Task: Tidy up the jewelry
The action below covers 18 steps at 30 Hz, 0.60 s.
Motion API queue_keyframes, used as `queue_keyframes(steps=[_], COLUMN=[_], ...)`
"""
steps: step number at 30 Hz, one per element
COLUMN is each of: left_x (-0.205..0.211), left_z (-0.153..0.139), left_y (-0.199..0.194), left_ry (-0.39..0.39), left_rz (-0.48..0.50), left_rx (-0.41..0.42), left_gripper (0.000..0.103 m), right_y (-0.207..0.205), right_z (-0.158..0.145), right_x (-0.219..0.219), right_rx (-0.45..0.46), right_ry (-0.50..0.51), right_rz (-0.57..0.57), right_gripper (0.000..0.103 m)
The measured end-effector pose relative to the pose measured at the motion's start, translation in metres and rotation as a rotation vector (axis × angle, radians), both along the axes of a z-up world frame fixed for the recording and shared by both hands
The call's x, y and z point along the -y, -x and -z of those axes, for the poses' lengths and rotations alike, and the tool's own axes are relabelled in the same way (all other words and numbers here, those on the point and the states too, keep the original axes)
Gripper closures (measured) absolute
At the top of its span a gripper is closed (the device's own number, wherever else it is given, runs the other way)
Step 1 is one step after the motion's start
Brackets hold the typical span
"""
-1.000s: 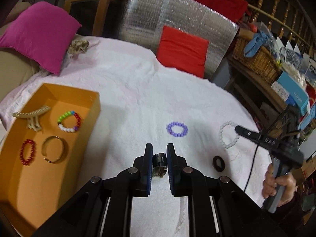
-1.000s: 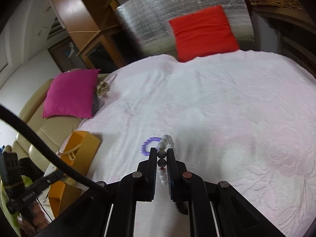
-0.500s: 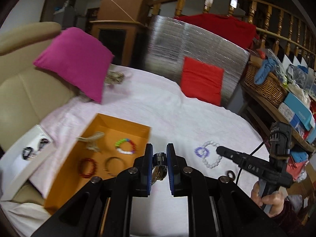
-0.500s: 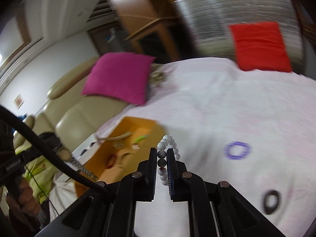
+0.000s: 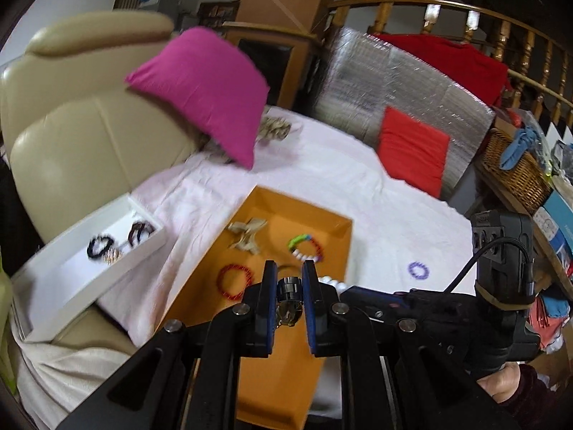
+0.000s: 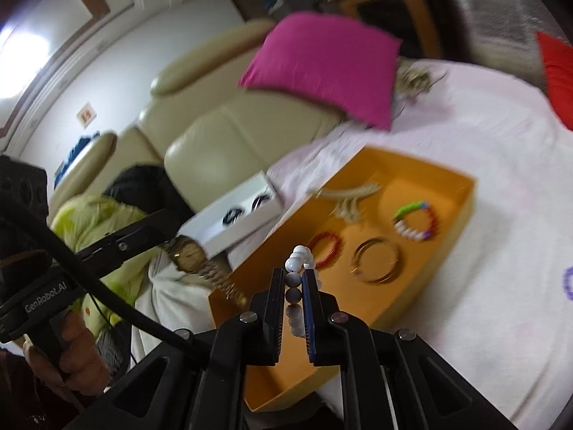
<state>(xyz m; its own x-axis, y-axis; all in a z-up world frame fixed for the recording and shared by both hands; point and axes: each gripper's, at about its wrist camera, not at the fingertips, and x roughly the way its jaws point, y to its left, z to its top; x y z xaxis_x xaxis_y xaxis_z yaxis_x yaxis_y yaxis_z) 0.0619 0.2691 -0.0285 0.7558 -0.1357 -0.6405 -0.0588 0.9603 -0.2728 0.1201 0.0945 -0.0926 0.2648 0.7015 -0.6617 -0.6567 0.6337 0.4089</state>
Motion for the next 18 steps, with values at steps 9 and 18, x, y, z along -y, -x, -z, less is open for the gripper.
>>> queue_keyframes(steps=[9, 18], left_x=[-0.029, -0.036], left_z=[0.062, 0.096], left_y=[-0.010, -0.030], left_ry=[0.036, -0.007], left_rz=[-0.051, -0.085], left_rx=[-0.125, -0.201], left_gripper=[0.089, 0.089], right_y=[0.001, -0.004], right_z=[0.056, 0.080], right_x=[-0.043, -0.063], right_rx=[-0.106, -0.098], right_ry=[0.076, 0.169], right_rz=[-0.068, -0.078], right_gripper=[0.092, 0.092])
